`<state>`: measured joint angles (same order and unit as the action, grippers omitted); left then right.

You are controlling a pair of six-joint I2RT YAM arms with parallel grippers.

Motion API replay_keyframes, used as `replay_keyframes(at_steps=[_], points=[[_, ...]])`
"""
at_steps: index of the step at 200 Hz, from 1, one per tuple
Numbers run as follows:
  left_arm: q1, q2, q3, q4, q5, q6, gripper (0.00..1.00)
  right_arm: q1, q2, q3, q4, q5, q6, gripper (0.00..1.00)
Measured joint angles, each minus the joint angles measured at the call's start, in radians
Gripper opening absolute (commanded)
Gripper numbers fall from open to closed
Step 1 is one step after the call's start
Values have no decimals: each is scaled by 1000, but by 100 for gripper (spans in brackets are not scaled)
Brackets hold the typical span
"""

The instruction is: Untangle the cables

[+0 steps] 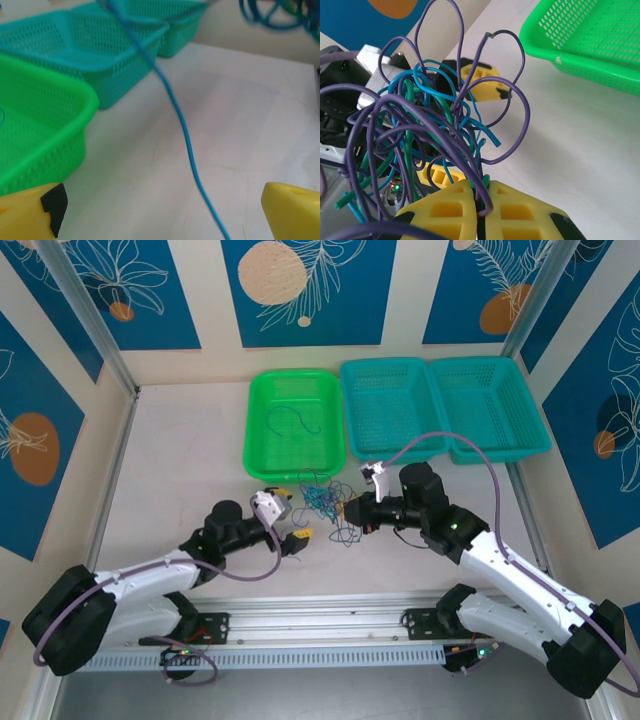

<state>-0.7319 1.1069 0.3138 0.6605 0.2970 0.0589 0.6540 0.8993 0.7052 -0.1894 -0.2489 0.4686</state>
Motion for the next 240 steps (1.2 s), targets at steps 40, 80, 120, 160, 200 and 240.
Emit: replay_keyframes(at_steps=[40, 80, 120, 160, 200, 240], points=[[-18, 73, 88, 67, -14, -2, 77, 0, 0, -1, 49, -61, 29, 0], [-22, 89, 86, 108, -91, -25, 0, 0, 0, -1, 64, -73, 37, 0], [-22, -38, 64, 64, -234, -81, 0, -7, -26, -58, 65, -23, 60, 4], [-22, -254, 53, -87, -448, -174, 0, -22, -32, -187, 31, 140, 99, 9], [-18, -436, 15, -327, -549, -219, 0, -57, 23, -215, -44, 341, 222, 11], [-16, -502, 16, -546, -587, -227, 0, -228, 54, -225, -82, 394, 376, 14]])
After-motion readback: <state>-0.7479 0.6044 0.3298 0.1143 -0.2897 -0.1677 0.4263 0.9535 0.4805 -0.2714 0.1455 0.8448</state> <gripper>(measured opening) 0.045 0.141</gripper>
